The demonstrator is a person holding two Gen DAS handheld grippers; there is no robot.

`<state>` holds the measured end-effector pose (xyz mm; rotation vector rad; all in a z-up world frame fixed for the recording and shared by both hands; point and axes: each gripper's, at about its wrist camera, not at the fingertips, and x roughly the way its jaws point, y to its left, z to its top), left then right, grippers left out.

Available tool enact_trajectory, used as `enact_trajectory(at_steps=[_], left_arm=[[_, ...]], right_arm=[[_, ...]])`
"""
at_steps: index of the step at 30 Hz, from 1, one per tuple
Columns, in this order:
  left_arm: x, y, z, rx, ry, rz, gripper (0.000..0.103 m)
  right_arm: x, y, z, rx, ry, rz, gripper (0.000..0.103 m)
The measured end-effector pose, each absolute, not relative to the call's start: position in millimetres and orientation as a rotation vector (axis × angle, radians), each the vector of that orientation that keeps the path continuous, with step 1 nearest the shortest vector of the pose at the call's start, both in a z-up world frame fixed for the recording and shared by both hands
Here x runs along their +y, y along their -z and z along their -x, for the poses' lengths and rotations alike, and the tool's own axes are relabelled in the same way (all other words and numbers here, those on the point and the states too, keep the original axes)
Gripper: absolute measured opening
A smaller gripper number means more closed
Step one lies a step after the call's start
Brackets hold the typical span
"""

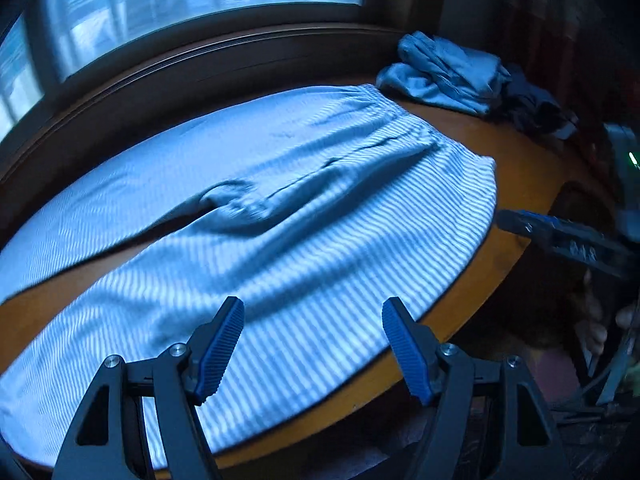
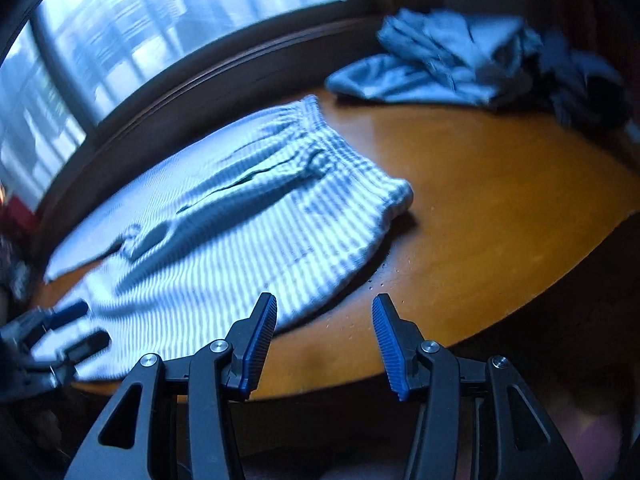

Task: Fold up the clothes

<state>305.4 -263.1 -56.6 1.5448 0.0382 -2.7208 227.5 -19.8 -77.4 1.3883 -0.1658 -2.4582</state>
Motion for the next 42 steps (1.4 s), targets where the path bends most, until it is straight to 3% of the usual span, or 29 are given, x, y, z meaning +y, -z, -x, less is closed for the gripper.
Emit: enact_trajectory(at_steps=[13, 15, 18, 21, 32, 42], left_arm=[[-220, 65, -286, 0.076, 2.662, -1.541, 0.070], [-213, 69, -280, 0.107, 2.642, -1.553, 0.070], [-199, 72, -274, 0.113, 2.643, -1.564, 0.070], [-183, 70, -269, 0.080, 2.655, -1.544, 0.070], [-146, 69, -252, -0.002, 2.638, -1.471, 0.070], [-116, 76, -236, -0.079, 2.606, -1.476, 0.070]], right_arm=[[-8, 88, -167, -0.168, 2.267, -1.456, 0.048], [-8, 88, -161, -0.120, 2.244, -1.466, 0.023], [-4, 89, -155, -0.093, 2.201, -1.472, 0.011], [3, 88, -147, -0.140, 2.123, -1.469, 0.008], [14, 63, -129, -0.206, 1.972, -1.379, 0.005], [19, 63, -115, -0.150, 1.924, -1.340, 0.005]])
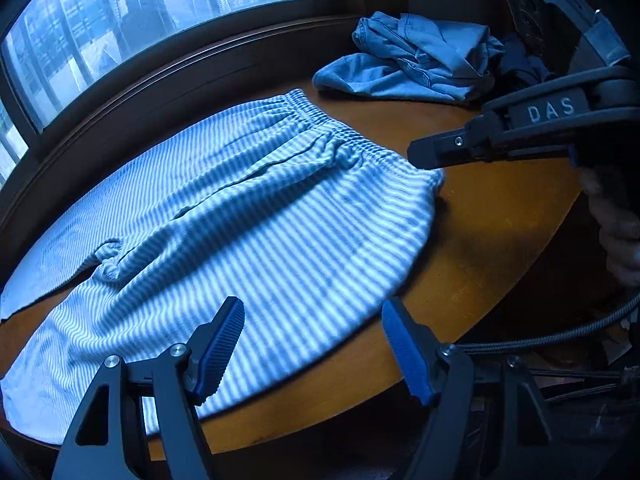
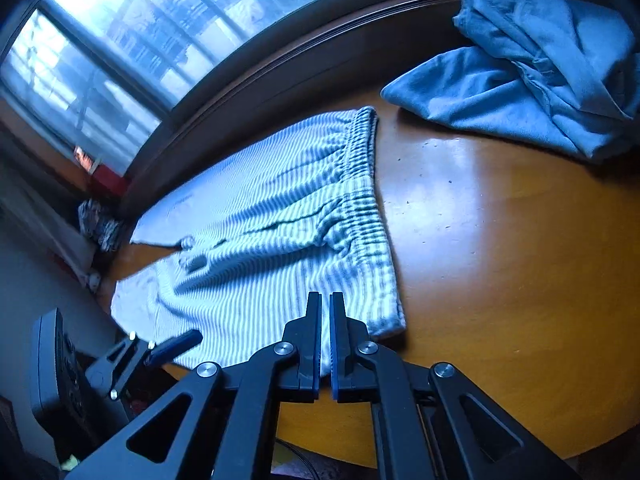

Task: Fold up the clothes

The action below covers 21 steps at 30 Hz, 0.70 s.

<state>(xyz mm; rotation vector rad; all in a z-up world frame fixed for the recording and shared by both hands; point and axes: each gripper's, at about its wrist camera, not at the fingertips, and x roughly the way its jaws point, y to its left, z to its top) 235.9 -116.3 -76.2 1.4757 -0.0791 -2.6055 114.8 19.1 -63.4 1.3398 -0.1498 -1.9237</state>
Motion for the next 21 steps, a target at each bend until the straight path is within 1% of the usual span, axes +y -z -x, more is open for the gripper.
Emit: enact_trajectory(at_steps=[1, 2, 4, 5, 6, 7, 8, 10, 12, 15, 18, 19, 20, 21], left_arm=[[-114, 78, -234, -0.086, 2.605, -1.482, 0.070], [-111, 79, -233, -0.094, 2.604, -1.489, 0.070], [-105, 82, -230, -0.107, 2.602, -1.503, 0.070], [-102, 85, -229, -0.113, 2.600, -1.515, 0.070], [-98, 88, -228, -0.120, 2.599, -1.533, 0.070], [-95, 90, -227, -0.124, 2.597, -1.544, 0.070], [-94, 91, -227, -0.125, 2.593, -1.544, 0.070], [-91, 93, -226, -0.126, 2.586, -1.545, 0.070], [-92, 94, -226, -0.115, 2.575, -1.543, 0.070], [-95, 94, -226, -0.106, 2.551, -1.533, 0.070], [-99, 94, -227, -0.096, 2.537, -1.525, 0.070], [-100, 93, -226, -0.093, 2.534, -1.522, 0.070], [-101, 93, -226, -0.092, 2.532, -1.518, 0.070], [-102, 93, -225, -0.090, 2.531, -1.513, 0.070]], right_arm=[[20, 63, -115, -0.116, 1.909, -1.330, 0.005], [19, 61, -118, -0.041, 1.906, -1.303, 0.005], [16, 56, -126, 0.161, 1.920, -1.239, 0.015], [15, 56, -129, 0.239, 1.921, -1.215, 0.027], [15, 56, -132, 0.305, 1.910, -1.201, 0.037], [14, 57, -136, 0.368, 1.895, -1.189, 0.040], [16, 59, -135, 0.369, 1.872, -1.209, 0.041], [19, 66, -132, 0.337, 1.821, -1.263, 0.041], [19, 75, -128, 0.254, 1.772, -1.328, 0.041], [16, 92, -115, 0.070, 1.698, -1.433, 0.041], [16, 101, -102, -0.095, 1.668, -1.478, 0.041], [16, 104, -98, -0.144, 1.665, -1.491, 0.038], [16, 105, -96, -0.183, 1.669, -1.500, 0.020], [16, 107, -93, -0.210, 1.676, -1.507, 0.007]])
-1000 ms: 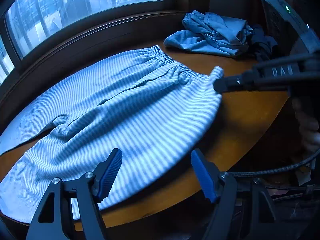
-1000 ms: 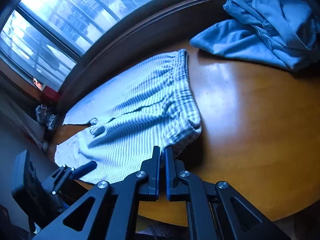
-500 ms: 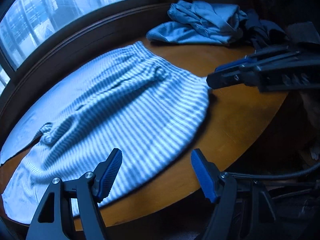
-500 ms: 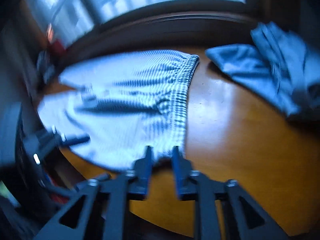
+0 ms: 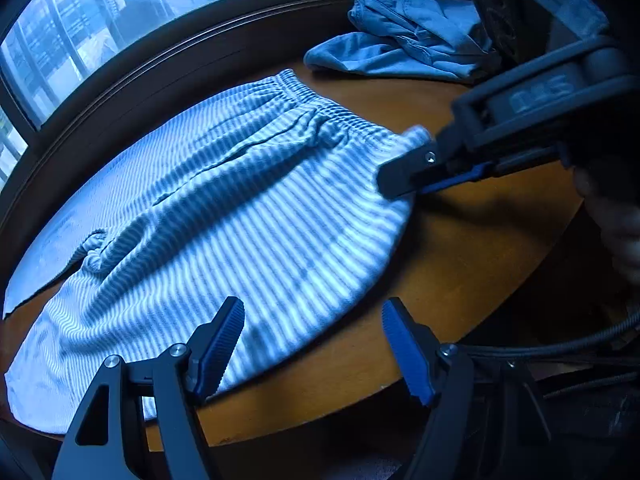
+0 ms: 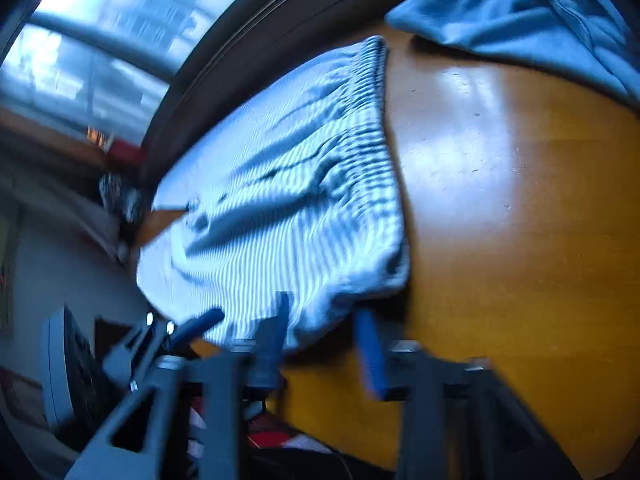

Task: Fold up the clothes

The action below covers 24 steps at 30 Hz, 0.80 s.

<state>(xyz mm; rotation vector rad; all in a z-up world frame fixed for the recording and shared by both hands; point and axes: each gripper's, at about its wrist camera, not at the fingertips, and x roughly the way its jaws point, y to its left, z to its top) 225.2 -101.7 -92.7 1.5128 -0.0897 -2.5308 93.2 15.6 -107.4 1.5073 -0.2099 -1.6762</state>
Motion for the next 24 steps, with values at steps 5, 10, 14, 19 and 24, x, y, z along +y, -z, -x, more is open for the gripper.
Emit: enact_trajectory(at_steps=[5, 10, 14, 19, 24], left_arm=[[-103, 90, -220, -0.055, 2.553, -1.478, 0.070], [-105, 90, -214, -0.082, 2.539, -1.422, 0.067], [-111, 81, -215, -0.024, 2.571, -1.402, 0.019], [-118, 66, -219, 0.064, 2.611, -1.368, 0.011], [-125, 57, -219, 0.100, 2.628, -1.344, 0.011]], right_arm=[[18, 107, -90, -0.334, 1.651, -1.521, 0.004], [15, 97, -95, -0.326, 1.646, -1.495, 0.004], [11, 81, -105, -0.100, 1.701, -1.415, 0.013], [13, 56, -144, 0.495, 1.832, -1.056, 0.048], [2, 55, -177, 0.847, 1.805, -0.708, 0.054]])
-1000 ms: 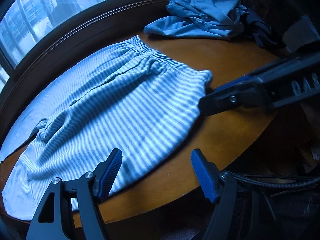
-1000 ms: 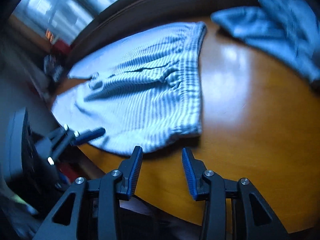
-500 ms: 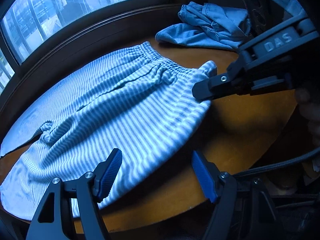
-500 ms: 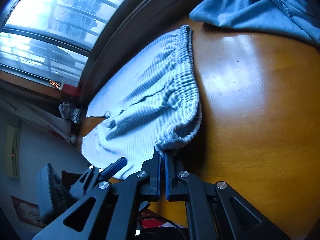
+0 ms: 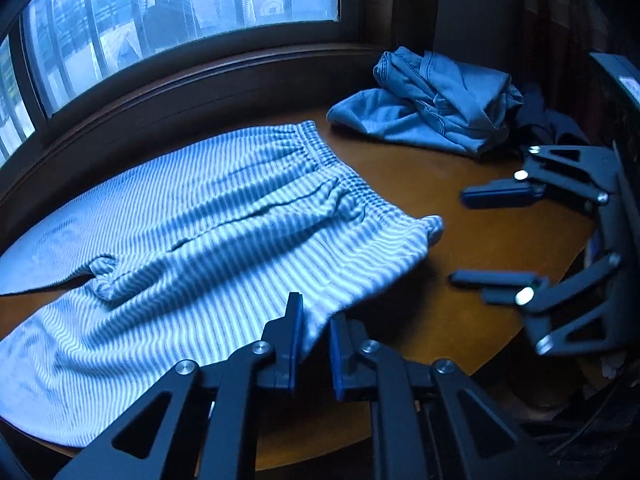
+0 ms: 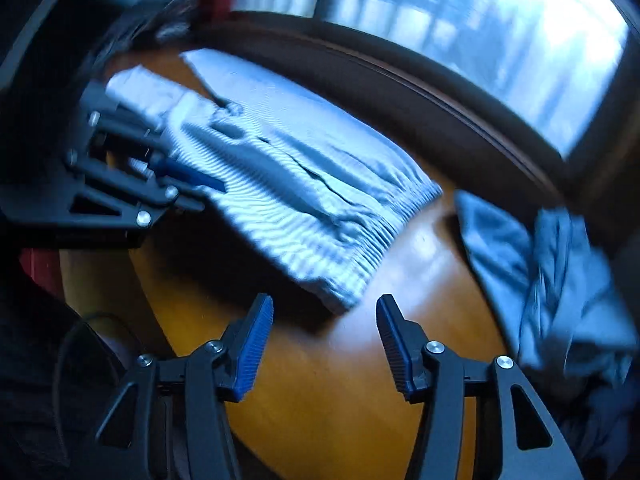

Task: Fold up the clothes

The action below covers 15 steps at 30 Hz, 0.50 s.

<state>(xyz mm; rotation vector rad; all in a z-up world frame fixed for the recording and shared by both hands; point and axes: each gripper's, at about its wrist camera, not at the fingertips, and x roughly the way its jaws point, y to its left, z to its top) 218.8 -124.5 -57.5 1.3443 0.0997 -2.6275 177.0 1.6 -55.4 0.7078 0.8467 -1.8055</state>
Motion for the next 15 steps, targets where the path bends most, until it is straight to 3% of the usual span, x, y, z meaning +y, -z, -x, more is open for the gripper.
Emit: enact_trajectory(at_steps=[5, 6, 7, 15], left_arm=[[-125, 59, -222, 0.117, 2.607, -1.344, 0.011], [-125, 60, -222, 0.110, 2.595, -1.337, 0.011], [-126, 62, -223, 0.090, 2.572, -1.321, 0.011], [-174, 87, -258, 0.128, 2.305, -1.234, 0.018]], right_arm=[[-29, 68, -180, 0.858, 1.773, -0.616, 0.051], [-37, 72, -181, 0.865, 1.752, -0.628, 0.021], [-44, 76, -182, 0.873, 1.731, -0.640, 0.001], [-33, 41, -165, 0.648, 1.738, -0.710, 0.002]])
